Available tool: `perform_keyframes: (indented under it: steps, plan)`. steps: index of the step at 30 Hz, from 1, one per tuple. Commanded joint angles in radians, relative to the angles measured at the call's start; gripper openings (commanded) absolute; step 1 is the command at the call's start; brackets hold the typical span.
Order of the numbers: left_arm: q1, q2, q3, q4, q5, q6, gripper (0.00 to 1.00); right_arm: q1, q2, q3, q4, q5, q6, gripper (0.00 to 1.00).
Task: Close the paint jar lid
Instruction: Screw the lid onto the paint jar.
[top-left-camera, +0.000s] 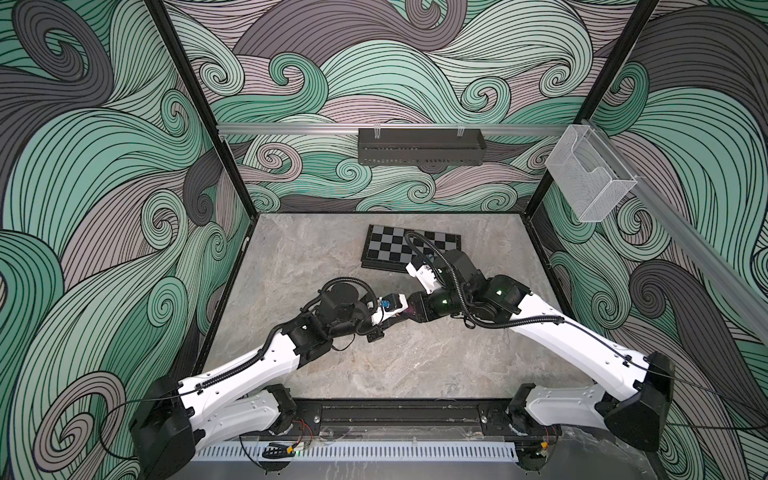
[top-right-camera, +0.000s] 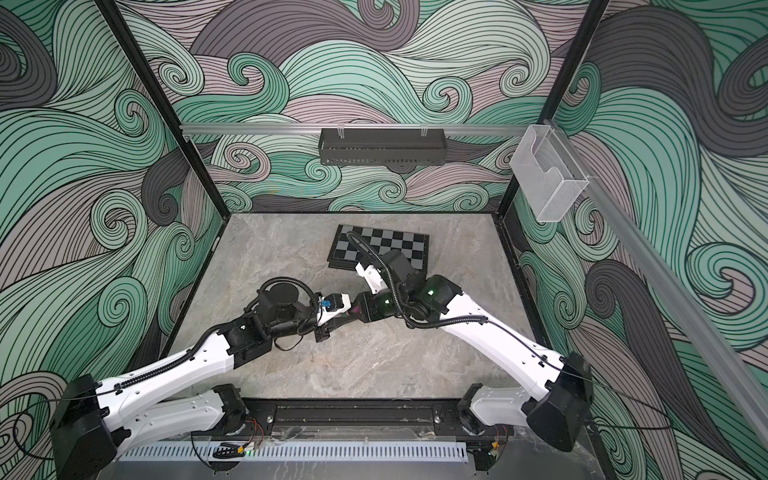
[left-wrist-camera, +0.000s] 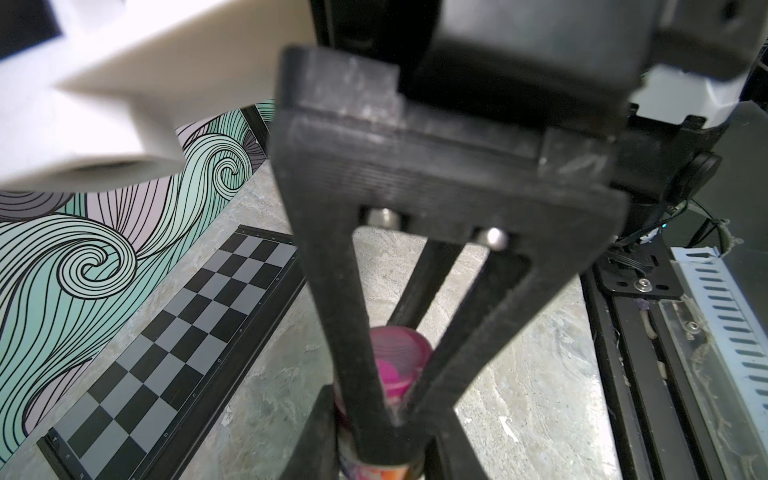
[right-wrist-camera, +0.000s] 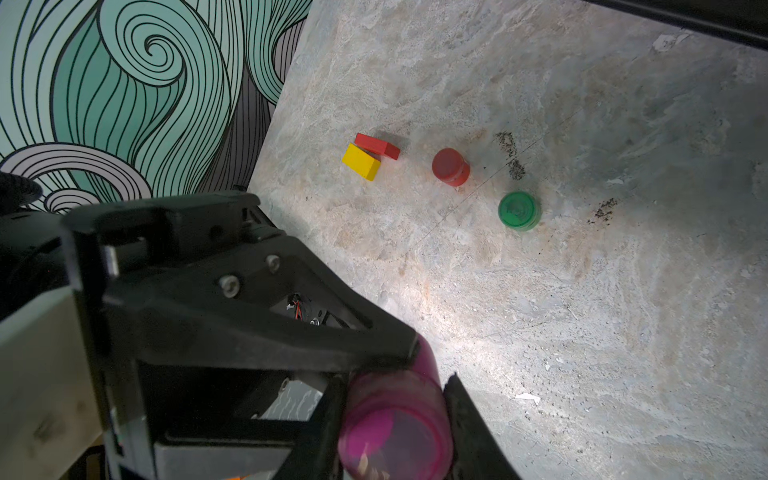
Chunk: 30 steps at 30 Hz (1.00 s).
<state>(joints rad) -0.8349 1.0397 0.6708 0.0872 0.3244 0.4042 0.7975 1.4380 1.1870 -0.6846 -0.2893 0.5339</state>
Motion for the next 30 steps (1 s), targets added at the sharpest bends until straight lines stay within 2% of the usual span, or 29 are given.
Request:
perform_keyframes:
  steps: [1, 4, 7, 9, 12, 18, 21, 30]
  plan:
    - [-0.008, 0.011, 0.047, 0.015, -0.008, 0.017, 0.04, 0.005, 0.021, 0.034, 0.02, 0.01, 0.019, 0.25]
    - [-0.008, 0.014, 0.048, 0.014, -0.017, 0.006, 0.11, 0.005, 0.016, 0.034, 0.02, 0.018, 0.014, 0.15]
    - [-0.009, 0.012, 0.046, 0.007, -0.031, 0.005, 0.25, 0.003, 0.006, 0.031, 0.017, 0.033, -0.002, 0.09]
    - [-0.009, 0.008, 0.045, -0.007, -0.049, 0.005, 0.37, -0.002, -0.006, 0.026, 0.015, 0.048, -0.015, 0.06]
    - [-0.008, -0.005, 0.044, -0.037, -0.075, 0.013, 0.51, -0.017, -0.017, 0.023, -0.001, 0.061, -0.035, 0.04]
    - [-0.009, -0.009, 0.046, -0.038, -0.086, -0.001, 0.66, -0.024, -0.004, 0.041, -0.035, 0.067, -0.058, 0.04]
    - [-0.01, -0.004, 0.048, -0.013, -0.066, -0.014, 0.7, -0.023, 0.014, 0.051, -0.047, 0.06, -0.063, 0.04]
    - [-0.015, 0.028, 0.057, 0.011, -0.025, -0.019, 0.69, -0.018, 0.034, 0.07, -0.064, 0.057, -0.065, 0.05]
